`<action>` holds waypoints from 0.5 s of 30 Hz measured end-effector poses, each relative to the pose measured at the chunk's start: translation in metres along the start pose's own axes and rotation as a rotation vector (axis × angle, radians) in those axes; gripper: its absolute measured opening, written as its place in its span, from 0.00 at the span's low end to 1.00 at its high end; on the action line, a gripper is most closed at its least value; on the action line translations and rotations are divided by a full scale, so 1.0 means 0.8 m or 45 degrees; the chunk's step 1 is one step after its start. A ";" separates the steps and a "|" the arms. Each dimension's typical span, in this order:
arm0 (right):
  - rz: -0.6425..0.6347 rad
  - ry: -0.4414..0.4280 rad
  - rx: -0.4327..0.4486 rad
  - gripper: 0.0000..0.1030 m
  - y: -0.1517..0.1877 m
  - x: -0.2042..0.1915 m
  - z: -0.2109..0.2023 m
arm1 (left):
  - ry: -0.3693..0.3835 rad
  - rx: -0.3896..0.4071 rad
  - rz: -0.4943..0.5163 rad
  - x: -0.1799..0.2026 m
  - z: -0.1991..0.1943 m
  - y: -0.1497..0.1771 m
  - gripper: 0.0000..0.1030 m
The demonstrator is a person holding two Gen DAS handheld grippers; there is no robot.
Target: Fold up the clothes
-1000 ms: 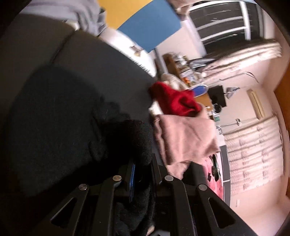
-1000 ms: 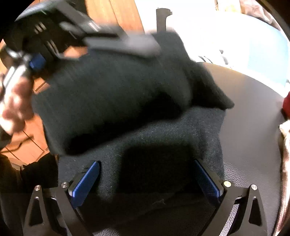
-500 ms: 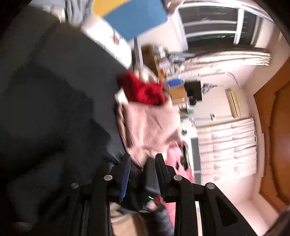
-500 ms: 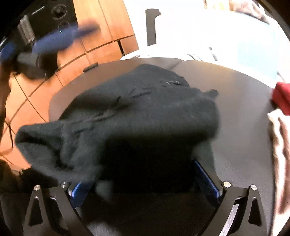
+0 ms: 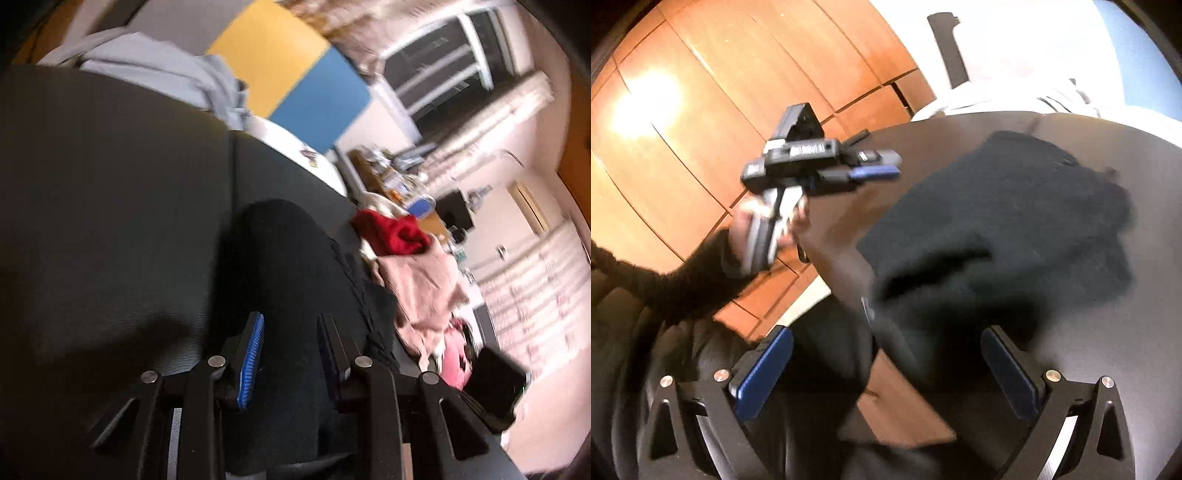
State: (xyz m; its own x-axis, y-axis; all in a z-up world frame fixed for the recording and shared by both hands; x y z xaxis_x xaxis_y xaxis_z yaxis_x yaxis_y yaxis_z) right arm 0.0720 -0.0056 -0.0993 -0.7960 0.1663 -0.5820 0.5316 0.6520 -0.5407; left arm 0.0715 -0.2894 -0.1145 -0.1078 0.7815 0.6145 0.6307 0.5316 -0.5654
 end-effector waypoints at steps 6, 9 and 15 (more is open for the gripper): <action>0.259 -0.306 -0.160 1.00 0.007 0.005 0.067 | 0.056 -0.074 0.189 0.025 0.045 0.025 0.29; 0.289 -0.330 -0.184 0.91 0.045 0.009 0.059 | 0.153 -0.128 0.199 0.019 0.050 0.049 0.25; 0.471 -0.156 -0.034 0.78 0.070 0.039 0.009 | 0.102 -0.100 0.297 0.037 0.042 0.054 0.28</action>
Point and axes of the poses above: each gripper's, at about its wrist camera, not at the fingertips, and z roughly the way its jaws point, x to its right, y to its underside, the point moved 5 cm from there along z, roughly the way its jaws point, and after that the axes turned 7 degrees about z, right-handed, at the moved point
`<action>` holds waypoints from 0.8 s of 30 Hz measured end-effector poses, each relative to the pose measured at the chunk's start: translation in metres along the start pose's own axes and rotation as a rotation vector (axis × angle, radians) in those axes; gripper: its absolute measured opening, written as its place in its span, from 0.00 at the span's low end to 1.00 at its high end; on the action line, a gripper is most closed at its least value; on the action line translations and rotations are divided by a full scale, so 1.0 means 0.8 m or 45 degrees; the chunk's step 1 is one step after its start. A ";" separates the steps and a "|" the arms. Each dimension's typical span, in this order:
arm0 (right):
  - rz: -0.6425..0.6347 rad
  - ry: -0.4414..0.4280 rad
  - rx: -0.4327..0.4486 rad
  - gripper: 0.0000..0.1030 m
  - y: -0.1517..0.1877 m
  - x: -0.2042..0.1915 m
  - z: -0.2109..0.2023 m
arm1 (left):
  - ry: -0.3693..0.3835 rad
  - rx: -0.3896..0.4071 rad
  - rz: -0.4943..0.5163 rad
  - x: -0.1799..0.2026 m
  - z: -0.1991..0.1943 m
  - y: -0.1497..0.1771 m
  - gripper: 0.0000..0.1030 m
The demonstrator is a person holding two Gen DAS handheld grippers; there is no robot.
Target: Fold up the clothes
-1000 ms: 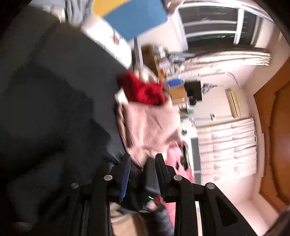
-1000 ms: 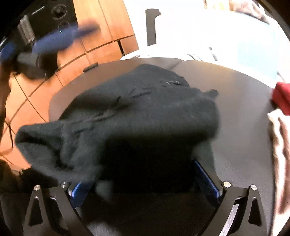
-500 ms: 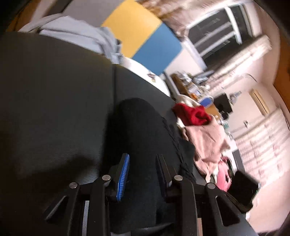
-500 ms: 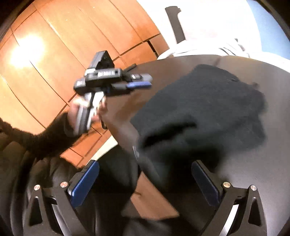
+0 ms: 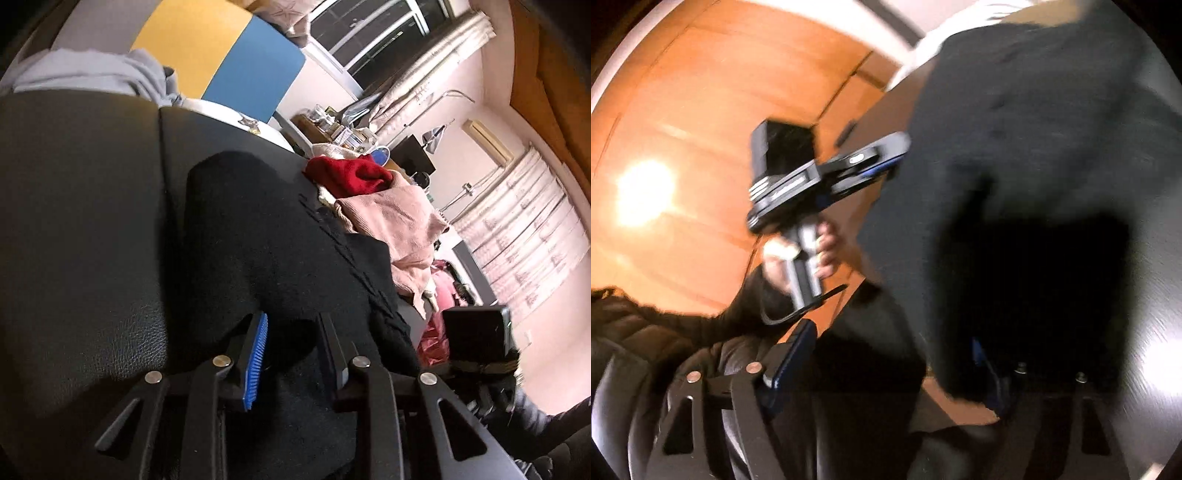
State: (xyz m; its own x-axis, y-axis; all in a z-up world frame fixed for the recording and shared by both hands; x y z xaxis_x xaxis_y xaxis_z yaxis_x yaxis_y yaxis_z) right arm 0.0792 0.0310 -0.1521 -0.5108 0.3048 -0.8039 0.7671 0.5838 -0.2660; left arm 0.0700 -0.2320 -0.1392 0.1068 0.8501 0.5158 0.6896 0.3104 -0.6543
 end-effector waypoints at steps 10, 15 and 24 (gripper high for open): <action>0.033 0.369 0.547 0.81 -0.089 0.031 -0.073 | -0.051 0.027 0.120 0.019 0.010 -0.007 0.36; 0.075 0.412 0.639 0.63 -0.136 0.035 -0.055 | -0.039 0.050 0.110 0.018 0.011 -0.010 0.37; 0.070 0.641 0.597 0.18 -0.150 0.044 -0.071 | 0.026 0.036 0.233 0.046 0.021 0.001 0.46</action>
Point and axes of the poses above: each gripper's, at about its wrist camera, not at the fingertips, and z roughly the way its jaws point, x to its right, y to its underside, the point moved 5 cm from there along z, roughly the way its jaws point, and after that the axes turned 7 degrees about z, right-handed, at the moved point
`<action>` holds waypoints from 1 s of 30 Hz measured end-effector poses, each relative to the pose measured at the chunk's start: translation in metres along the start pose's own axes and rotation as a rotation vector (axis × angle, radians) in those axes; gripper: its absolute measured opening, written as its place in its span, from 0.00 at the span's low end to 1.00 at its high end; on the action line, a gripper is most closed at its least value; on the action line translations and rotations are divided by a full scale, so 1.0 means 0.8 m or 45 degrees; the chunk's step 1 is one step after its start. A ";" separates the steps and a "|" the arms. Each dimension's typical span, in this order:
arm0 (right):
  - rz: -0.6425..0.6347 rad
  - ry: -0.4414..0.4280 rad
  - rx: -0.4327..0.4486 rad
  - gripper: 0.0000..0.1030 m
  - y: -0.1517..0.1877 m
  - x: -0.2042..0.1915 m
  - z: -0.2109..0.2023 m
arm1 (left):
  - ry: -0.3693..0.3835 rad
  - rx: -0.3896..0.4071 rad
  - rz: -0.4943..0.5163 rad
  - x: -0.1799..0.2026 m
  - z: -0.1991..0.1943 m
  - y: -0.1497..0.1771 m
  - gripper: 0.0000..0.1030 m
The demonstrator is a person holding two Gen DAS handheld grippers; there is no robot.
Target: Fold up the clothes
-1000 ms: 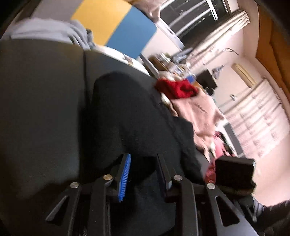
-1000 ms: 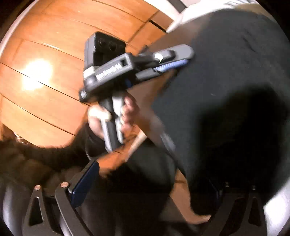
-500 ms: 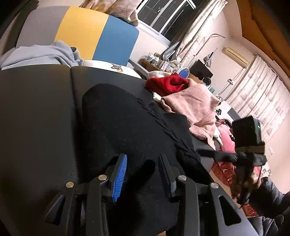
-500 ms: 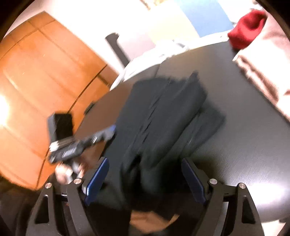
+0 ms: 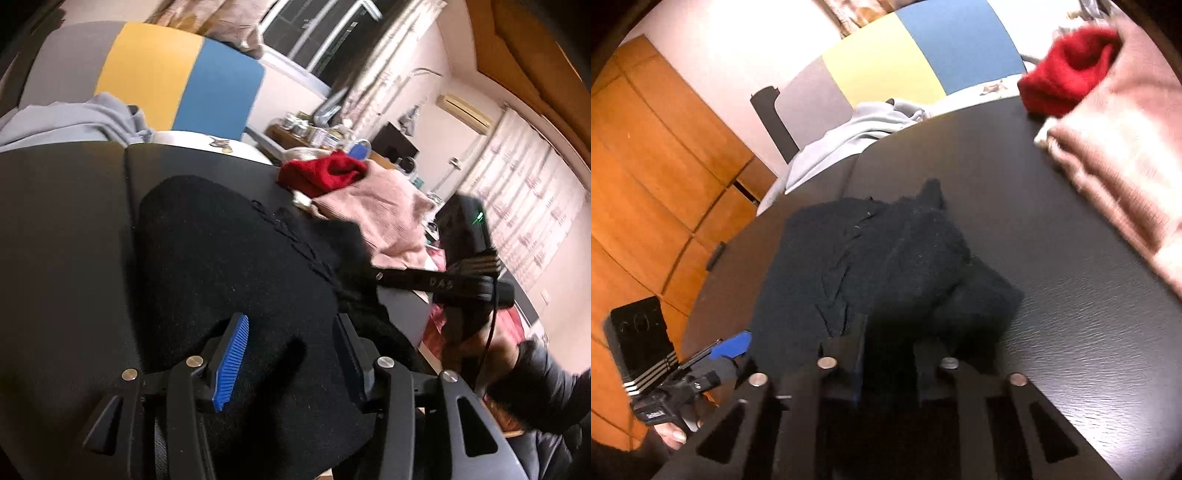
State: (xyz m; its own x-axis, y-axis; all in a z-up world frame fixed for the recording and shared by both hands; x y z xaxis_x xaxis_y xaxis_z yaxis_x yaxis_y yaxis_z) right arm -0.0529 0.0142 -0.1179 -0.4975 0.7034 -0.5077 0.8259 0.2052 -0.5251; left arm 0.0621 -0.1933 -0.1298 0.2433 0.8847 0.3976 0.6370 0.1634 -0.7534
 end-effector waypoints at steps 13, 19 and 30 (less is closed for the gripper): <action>0.035 0.228 0.105 0.71 0.005 0.074 -0.026 | -0.111 -0.021 0.104 0.036 0.006 0.000 0.48; -0.241 0.133 0.238 0.68 0.009 0.006 -0.079 | -0.099 -0.027 0.215 0.063 0.007 0.002 0.48; -0.604 0.170 -0.009 0.62 0.040 -0.020 0.007 | -0.255 -0.141 0.215 0.047 0.029 0.043 0.47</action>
Point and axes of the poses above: each gripper's, at about its wrist camera, not at the fingertips, and z roughly the way its jaws point, x to its right, y to its underside, the point moved 5 cm from there along z, roughly the way its jaws point, and after that the axes turned 7 degrees about z, right-handed, at the moved point
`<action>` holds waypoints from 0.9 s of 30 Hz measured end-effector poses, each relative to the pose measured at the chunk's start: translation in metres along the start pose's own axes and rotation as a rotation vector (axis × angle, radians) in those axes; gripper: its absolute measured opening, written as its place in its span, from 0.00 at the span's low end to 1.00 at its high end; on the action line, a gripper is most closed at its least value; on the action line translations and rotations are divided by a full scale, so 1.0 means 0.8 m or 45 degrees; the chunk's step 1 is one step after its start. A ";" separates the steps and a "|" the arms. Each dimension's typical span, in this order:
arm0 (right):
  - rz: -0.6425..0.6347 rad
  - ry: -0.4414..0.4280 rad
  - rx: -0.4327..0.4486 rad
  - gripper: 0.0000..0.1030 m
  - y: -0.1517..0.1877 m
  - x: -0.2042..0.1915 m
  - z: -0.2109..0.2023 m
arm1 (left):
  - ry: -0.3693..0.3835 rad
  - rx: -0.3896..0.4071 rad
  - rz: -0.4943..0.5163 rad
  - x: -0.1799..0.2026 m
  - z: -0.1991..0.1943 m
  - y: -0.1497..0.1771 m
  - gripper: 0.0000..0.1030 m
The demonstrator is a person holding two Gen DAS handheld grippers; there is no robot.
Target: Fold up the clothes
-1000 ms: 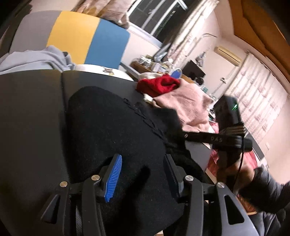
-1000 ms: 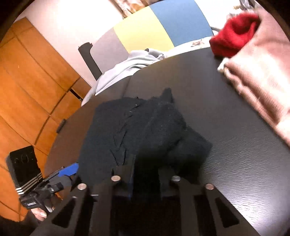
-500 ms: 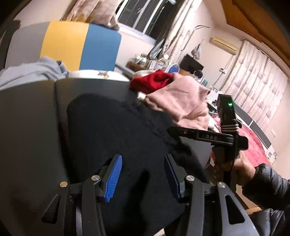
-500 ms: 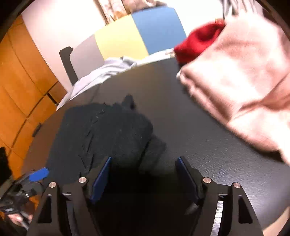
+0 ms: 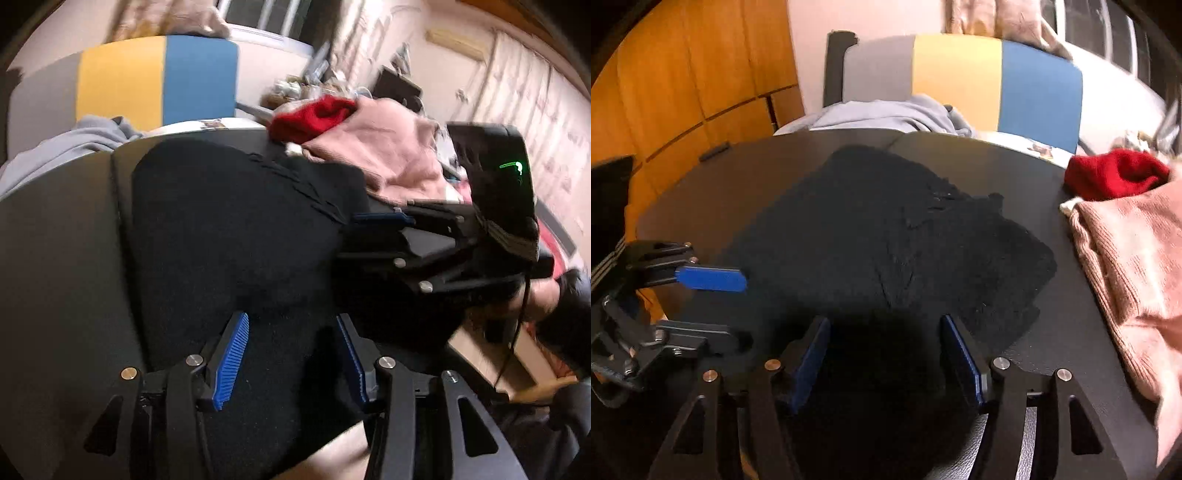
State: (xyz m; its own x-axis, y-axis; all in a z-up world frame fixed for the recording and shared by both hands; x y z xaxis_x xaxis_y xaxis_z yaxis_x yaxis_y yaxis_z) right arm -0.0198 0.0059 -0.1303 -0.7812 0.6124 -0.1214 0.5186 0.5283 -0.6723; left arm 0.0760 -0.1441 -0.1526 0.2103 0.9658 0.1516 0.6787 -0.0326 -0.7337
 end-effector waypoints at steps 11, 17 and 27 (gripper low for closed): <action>-0.010 0.106 0.048 0.65 -0.017 0.014 0.017 | -0.085 0.023 -0.029 -0.017 0.019 -0.032 0.46; 0.084 -0.059 0.030 0.89 -0.025 0.020 -0.004 | -0.055 0.120 -0.175 -0.049 -0.032 -0.036 0.48; 0.771 -0.235 -0.003 1.00 -0.002 0.128 -0.016 | 0.109 0.057 -0.376 -0.148 0.011 -0.071 0.62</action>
State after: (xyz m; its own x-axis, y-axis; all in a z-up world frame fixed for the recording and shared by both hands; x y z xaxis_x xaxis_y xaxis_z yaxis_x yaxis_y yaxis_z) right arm -0.0964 0.0754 -0.1323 -0.3959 0.6916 -0.6042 0.8882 0.1214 -0.4431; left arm 0.0061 -0.2543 -0.1346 0.0682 0.9067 0.4163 0.6877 0.2595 -0.6780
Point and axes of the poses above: each gripper's, at about its wrist camera, not at the fingertips, and z roughly the way its jaws point, x to its right, y to its underside, the point moved 5 cm from there along z, roughly the way its jaws point, and after that the axes turned 7 degrees about z, right-handed, at the moved point
